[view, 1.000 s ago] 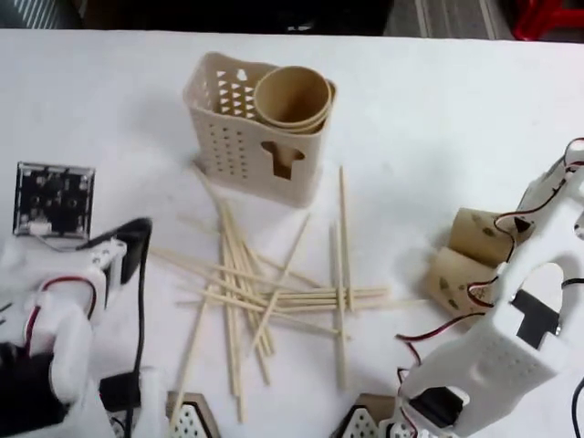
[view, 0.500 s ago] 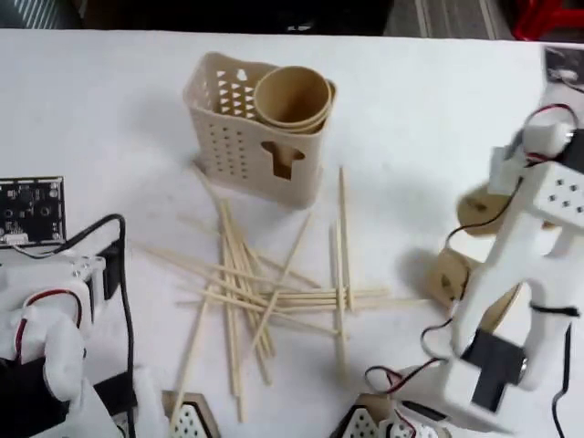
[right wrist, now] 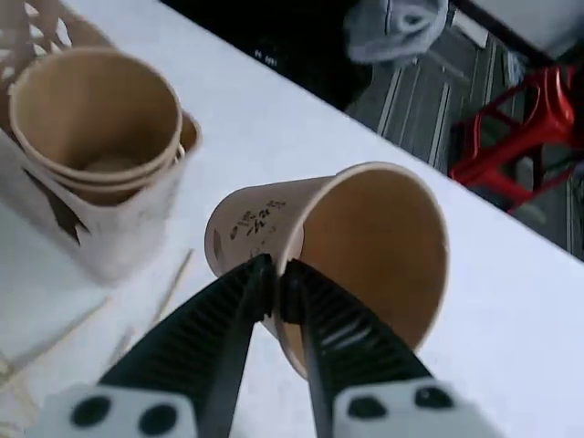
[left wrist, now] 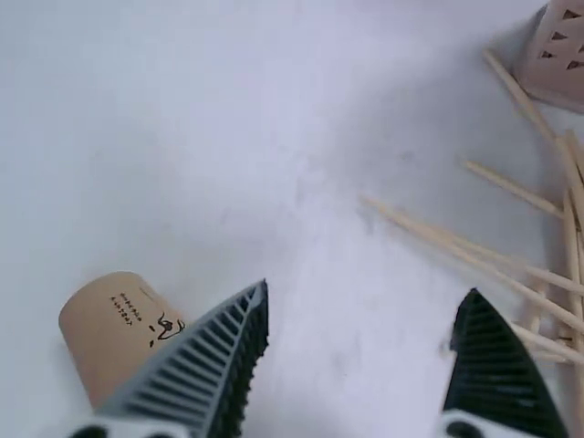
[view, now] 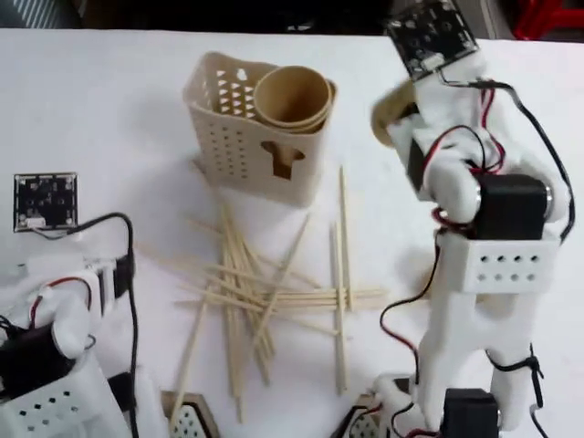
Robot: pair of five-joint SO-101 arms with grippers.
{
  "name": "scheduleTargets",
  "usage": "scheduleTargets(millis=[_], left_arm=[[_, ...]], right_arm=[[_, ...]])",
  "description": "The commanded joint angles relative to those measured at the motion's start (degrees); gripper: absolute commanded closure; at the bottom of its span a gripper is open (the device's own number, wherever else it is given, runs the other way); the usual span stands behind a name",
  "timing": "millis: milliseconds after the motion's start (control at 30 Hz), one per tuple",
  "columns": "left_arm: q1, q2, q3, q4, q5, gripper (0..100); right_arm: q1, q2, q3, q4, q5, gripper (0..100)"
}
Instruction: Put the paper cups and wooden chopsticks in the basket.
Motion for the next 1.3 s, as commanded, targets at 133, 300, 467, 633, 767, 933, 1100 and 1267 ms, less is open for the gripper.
scheduleTargets(millis=[133, 300, 467, 633, 767, 933, 1100, 1267], left_arm=[[-0.1, -1.1, -0.2, -2.2, 1.8, 68], [-0.1, -1.1, -0.2, -2.2, 1.8, 68], [-0.1, -1.1, -0.2, -2.2, 1.8, 68], [-0.1, -1.1, -0.2, -2.2, 1.8, 68], [-0.1, -1.1, -0.2, -2.2, 1.8, 68], [0.0, -1.1, -0.8, -2.2, 1.8, 68], [-0.3, -1.1, -4.4, -2.3, 1.8, 68], [-1.6, -1.1, -9.9, 1.2, 0.1, 68]], right_arm=[[-7.8, -1.6, -2.6, -11.4, 0.4, 97.8], [-13.2, 0.2, -2.5, -12.9, 0.4, 97.8], [-15.5, 5.8, -3.0, -13.1, 0.7, 97.9], [-15.2, 10.3, -2.9, -15.4, 0.8, 97.9], [-15.5, 11.7, -2.9, -15.3, 0.9, 97.6], [-16.0, 11.8, -3.0, -13.8, 0.5, 83.4], [-18.6, 10.9, -3.5, -10.2, 0.5, 74.8], [-22.1, 6.3, -8.8, -2.2, 0.7, 74.8]])
